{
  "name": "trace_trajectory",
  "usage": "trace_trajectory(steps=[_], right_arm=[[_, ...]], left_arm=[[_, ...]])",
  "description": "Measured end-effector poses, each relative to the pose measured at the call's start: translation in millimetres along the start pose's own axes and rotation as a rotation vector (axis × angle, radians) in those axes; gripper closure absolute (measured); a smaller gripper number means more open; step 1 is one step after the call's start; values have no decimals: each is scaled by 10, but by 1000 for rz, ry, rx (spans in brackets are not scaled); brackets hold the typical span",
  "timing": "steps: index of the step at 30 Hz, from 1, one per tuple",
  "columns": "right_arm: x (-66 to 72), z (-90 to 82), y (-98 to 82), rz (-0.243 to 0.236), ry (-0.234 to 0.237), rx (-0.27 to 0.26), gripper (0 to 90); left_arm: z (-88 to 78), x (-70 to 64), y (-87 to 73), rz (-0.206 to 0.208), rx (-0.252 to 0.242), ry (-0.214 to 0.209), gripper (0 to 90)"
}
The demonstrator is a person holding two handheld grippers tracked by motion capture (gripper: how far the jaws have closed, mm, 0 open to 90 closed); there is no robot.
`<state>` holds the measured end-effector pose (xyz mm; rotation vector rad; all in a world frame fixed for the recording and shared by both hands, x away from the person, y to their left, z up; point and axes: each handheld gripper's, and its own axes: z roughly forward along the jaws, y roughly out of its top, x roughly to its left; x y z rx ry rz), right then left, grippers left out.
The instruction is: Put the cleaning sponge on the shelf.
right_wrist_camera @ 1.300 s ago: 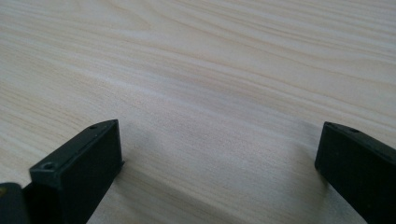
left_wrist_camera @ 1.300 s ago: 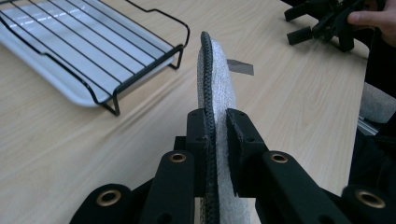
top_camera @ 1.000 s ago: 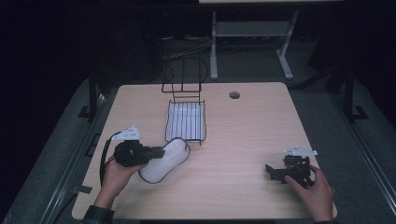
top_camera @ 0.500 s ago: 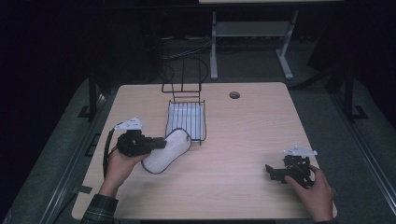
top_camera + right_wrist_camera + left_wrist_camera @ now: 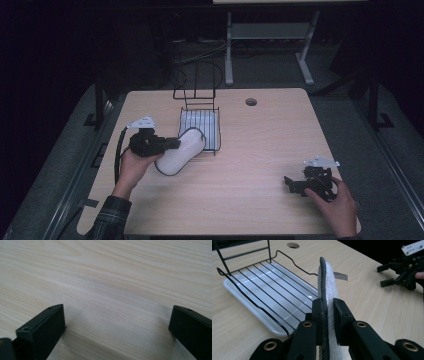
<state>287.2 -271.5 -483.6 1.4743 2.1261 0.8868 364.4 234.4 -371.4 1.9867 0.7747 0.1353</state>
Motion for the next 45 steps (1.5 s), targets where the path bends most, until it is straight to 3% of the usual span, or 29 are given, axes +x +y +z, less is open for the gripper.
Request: trace_trajectory(steps=[15,42,45], right_arm=[[2,-2,0,2,-1,1,2],[-1,0,0,-1,0,0,2],[-1,0,0,-1,0,0,2]], left_arm=[[160,151,214,19,-5,10,797],[443,549,436,-44,-52,34,797],[478,586,429,-71,-72,27,797]])
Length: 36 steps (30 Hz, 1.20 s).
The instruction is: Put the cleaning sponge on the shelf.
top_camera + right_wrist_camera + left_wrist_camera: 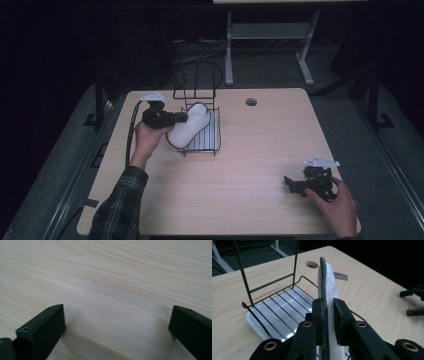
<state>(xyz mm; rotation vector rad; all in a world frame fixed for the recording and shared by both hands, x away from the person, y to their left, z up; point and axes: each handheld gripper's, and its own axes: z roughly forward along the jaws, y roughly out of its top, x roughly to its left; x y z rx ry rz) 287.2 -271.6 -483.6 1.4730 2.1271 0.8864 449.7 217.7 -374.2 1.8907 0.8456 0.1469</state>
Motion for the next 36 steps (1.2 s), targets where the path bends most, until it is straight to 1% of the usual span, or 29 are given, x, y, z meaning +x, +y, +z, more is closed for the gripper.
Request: trace_trajectory(steps=[3,5,7,12,13,15,17,18,22,26,30,36], right_arm=[[0,0,0,0,0,0,2],[0,0,0,0,0,0,2],[0,0,0,0,0,0,2],[0,0,0,0,0,0,2],[0,0,0,0,0,0,2],[0,0,0,0,0,0,2],[0,0,0,0,0,0,2],[0,0,0,0,0,0,2],[0,0,0,0,0,0,2],[0,0,0,0,0,0,2],[0,0,0,0,0,0,2],[0,0,0,0,0,0,2]], left_arm=[[34,60,-25,-9,3,1,797],[56,94,-31,-7,4,2,797],[84,123,-35,-21,7,-2,797],[161,142,27,-7,20,9,795],[176,144,36,-7,15,11,793],[203,159,28,-27,5,2,792],[234,176,4,-39,12,3,789],[244,191,-6,-35,26,0,786],[288,200,-24,-36,40,6,775],[336,205,-47,-28,60,22,757],[350,219,-63,-35,65,32,745],[354,232,-71,-26,84,68,680]])
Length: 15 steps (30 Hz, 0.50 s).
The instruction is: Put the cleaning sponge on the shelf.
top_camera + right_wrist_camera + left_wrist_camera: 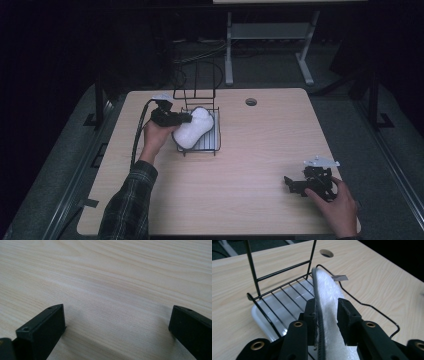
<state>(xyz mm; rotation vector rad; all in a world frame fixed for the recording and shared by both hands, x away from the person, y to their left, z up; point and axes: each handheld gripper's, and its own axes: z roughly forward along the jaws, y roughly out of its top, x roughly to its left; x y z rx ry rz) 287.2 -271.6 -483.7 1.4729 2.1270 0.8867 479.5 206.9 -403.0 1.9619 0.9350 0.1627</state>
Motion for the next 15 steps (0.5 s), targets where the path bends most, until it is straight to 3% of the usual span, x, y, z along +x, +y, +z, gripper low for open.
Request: trace_trajectory(steps=[9,15], right_arm=[[0,0,0,0,0,0,2],[0,0,0,0,0,0,2]], left_arm=[[-40,-19,2,14,4,11,671],[-78,-88,-86,30,9,0,787]])
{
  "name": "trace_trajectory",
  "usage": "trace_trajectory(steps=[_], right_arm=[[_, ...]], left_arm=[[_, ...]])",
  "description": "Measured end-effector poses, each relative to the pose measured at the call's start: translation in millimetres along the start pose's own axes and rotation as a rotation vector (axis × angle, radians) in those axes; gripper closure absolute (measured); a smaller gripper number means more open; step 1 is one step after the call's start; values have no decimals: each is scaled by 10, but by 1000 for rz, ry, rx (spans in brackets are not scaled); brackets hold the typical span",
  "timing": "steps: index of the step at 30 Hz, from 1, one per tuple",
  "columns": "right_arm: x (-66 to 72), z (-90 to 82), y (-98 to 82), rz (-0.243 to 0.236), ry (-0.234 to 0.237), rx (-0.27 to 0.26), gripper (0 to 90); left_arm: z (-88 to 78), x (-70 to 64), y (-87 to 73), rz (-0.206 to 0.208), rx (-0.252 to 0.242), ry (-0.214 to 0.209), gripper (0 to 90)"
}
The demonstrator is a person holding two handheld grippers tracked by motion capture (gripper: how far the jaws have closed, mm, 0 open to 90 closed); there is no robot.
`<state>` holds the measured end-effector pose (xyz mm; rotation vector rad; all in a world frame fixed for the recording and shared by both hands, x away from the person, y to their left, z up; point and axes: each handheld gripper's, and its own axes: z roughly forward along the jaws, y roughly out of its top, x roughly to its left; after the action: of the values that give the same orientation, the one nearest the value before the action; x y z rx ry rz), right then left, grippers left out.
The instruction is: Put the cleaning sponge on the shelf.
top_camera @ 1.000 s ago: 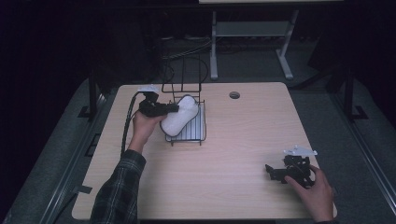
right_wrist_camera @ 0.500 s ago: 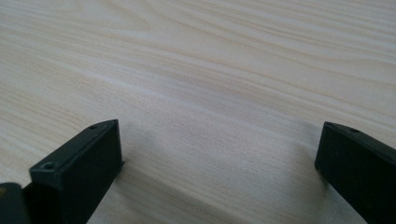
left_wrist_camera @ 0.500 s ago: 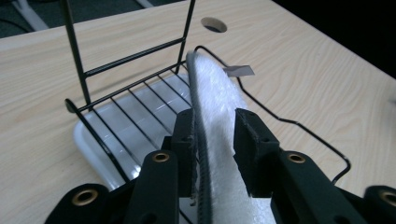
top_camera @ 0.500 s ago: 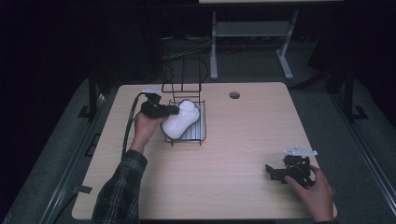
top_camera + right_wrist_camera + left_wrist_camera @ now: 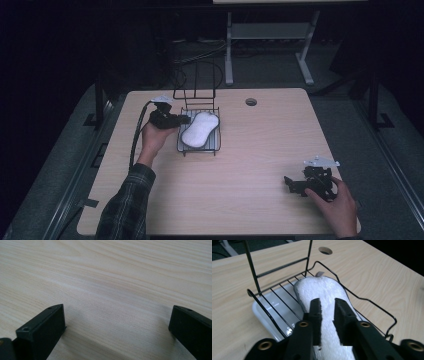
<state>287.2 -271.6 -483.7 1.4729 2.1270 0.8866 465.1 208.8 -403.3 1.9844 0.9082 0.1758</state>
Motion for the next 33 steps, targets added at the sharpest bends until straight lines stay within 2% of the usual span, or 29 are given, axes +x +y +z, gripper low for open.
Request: trace_trajectory(steps=[6,10,13,20,25,29,33], right_arm=[[0,0,0,0,0,0,2],[0,0,0,0,0,0,2],[0,0,0,0,0,0,2],[0,0,0,0,0,0,1],[1,0,0,1,0,0,2],[1,0,0,1,0,0,2],[1,0,0,1,0,0,2]], left_arm=[[-5,-65,-166,26,25,2,871],[30,-87,-273,43,75,2,885],[35,-109,-342,24,58,-15,891],[36,-196,-381,41,56,-30,893],[66,-238,-393,31,49,-52,893],[67,-233,-395,29,43,-50,890],[43,-227,-380,38,41,-38,827]])
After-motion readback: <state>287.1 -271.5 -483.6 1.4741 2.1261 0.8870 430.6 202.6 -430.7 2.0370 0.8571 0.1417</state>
